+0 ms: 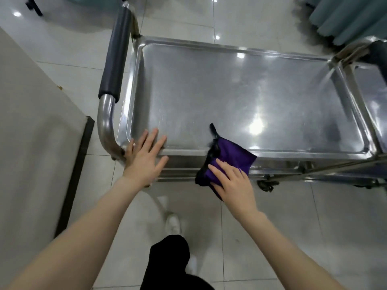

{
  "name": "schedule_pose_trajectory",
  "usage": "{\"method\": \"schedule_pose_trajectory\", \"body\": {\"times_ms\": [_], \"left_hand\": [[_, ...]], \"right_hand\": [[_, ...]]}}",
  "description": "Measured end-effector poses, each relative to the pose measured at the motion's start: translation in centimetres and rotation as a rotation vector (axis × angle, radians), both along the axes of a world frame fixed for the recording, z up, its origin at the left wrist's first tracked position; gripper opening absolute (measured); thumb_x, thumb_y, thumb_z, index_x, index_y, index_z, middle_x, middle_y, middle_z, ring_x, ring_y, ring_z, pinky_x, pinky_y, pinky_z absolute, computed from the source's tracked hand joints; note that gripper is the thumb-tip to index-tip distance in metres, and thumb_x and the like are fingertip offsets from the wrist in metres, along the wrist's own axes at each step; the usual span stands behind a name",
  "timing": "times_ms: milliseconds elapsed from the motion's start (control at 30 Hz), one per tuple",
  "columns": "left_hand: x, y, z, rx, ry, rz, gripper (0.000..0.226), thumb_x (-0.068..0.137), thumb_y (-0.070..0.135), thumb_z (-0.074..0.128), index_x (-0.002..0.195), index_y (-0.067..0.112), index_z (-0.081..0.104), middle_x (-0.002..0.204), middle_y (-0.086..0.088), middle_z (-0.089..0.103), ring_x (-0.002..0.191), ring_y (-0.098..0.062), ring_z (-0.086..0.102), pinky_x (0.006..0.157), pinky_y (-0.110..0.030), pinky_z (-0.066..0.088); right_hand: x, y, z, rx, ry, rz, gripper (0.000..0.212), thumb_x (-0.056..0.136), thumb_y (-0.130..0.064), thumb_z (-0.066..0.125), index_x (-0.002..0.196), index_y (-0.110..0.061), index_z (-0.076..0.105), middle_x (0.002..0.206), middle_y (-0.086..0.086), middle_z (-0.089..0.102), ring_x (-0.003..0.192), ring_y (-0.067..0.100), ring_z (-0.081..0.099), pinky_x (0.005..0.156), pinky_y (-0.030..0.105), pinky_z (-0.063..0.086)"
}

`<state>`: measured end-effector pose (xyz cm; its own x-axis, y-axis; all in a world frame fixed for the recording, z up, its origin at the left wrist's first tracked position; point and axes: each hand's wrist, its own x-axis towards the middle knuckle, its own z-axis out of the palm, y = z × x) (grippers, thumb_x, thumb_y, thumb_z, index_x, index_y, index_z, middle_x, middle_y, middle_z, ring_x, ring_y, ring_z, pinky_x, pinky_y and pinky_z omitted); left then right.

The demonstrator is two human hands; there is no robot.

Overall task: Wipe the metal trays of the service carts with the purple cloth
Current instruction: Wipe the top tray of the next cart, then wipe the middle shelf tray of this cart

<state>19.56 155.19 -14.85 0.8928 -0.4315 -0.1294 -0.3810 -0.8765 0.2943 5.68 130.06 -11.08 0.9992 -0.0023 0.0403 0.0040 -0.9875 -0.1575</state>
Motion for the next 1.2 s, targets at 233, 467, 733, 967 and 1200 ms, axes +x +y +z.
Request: {"method": "schedule_pose_trajectory", "body": {"times_ms": [233,467,733,967,1200], "left_hand": [[0.6,0.7,1.2,0.041,0.016,-0.051,0.064,0.097,0.045,0.039,0.152,0.027,0.013,0.162,0.0,0.001,0.149,-0.021,-0.004,0.121,-0.045,0.002],[-6.8,2.4,-0.2,0.018,-0.072,-0.022,0.063,0.095,0.037,0.049,0.15,0.018,0.026,0.161,-0.009,0.008,0.148,-0.029,0.007,0.119,-0.045,0.015],[-7.9,5.0,-9.5,-0.027,-0.025,0.033,0.057,0.088,0.021,0.064,0.141,0.009,0.044,0.148,-0.017,0.04,0.137,-0.035,0.036,0.112,-0.044,0.031],[-4.8,4.1,-22.2,-0.155,-0.111,-0.001,0.057,0.094,0.026,0.058,0.145,0.01,0.038,0.156,-0.011,0.025,0.146,-0.028,0.021,0.116,-0.044,0.029],[-1.8,3.0,-29.8,-0.221,-0.341,-0.009,0.056,0.102,0.03,0.012,0.147,0.001,0.029,0.156,-0.019,0.023,0.147,-0.031,0.015,0.116,-0.047,0.025]], "right_hand": [[-4.9,-0.7,0.2,0.078,0.143,-0.126,0.043,0.091,-0.034,0.065,0.132,-0.022,0.059,0.137,0.001,0.057,0.108,0.032,0.059,0.08,0.041,0.052],[-4.5,1.7,-1.8,0.113,0.155,-0.111,0.046,0.095,-0.042,0.054,0.139,-0.03,0.05,0.144,-0.005,0.048,0.118,0.026,0.052,0.089,0.038,0.046],[2.3,4.5,-10.2,0.115,0.188,0.025,0.05,0.097,-0.046,0.045,0.146,-0.035,0.038,0.149,-0.008,0.04,0.124,0.022,0.046,0.095,0.037,0.042],[8.6,7.5,-24.2,0.154,0.098,0.235,0.051,0.096,-0.04,0.054,0.144,-0.024,0.044,0.15,0.0,0.042,0.126,0.028,0.048,0.103,0.041,0.039],[11.5,8.8,-33.6,0.049,-0.192,0.236,0.043,0.092,-0.044,0.059,0.129,-0.024,0.062,0.134,0.001,0.06,0.118,0.023,0.059,0.11,0.042,0.034]]}}
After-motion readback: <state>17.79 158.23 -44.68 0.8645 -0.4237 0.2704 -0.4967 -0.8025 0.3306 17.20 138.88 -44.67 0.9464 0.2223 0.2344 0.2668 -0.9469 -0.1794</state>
